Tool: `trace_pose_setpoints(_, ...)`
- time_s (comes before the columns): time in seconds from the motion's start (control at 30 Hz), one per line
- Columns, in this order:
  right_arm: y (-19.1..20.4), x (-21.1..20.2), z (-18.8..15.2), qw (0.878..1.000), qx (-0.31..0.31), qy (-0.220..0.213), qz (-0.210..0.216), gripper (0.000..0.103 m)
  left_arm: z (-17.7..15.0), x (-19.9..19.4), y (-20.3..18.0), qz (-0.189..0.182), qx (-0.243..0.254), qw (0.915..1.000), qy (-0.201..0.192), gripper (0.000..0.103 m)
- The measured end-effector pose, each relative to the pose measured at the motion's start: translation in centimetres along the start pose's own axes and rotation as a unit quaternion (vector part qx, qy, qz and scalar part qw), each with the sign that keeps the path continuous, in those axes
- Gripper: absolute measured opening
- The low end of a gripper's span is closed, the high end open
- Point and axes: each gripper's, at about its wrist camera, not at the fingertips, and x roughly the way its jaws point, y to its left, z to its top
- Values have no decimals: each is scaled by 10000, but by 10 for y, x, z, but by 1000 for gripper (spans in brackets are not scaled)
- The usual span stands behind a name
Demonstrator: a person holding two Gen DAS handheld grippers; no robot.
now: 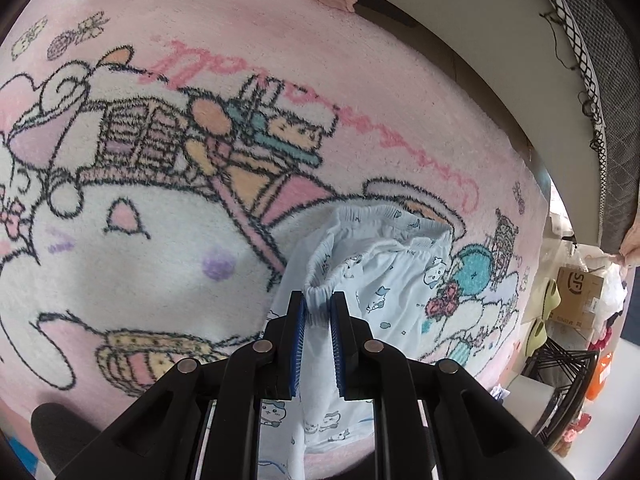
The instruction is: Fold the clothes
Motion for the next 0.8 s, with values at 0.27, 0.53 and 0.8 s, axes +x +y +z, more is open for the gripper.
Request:
trace_pose_setpoints(0.27,48,30,8,9974,-583,414,58,5,33,-4,45,-67,-121,9997,178,11)
trace_pose_setpoints(0.53,66,72,5,9936,-708,882,-32,5,58,5,92,-249,-328,9987,314,11)
trace_pose_setpoints(0.8,89,90,13,9897,-930,1079,154,5,88,12,93,-491,-74,9987,141,11)
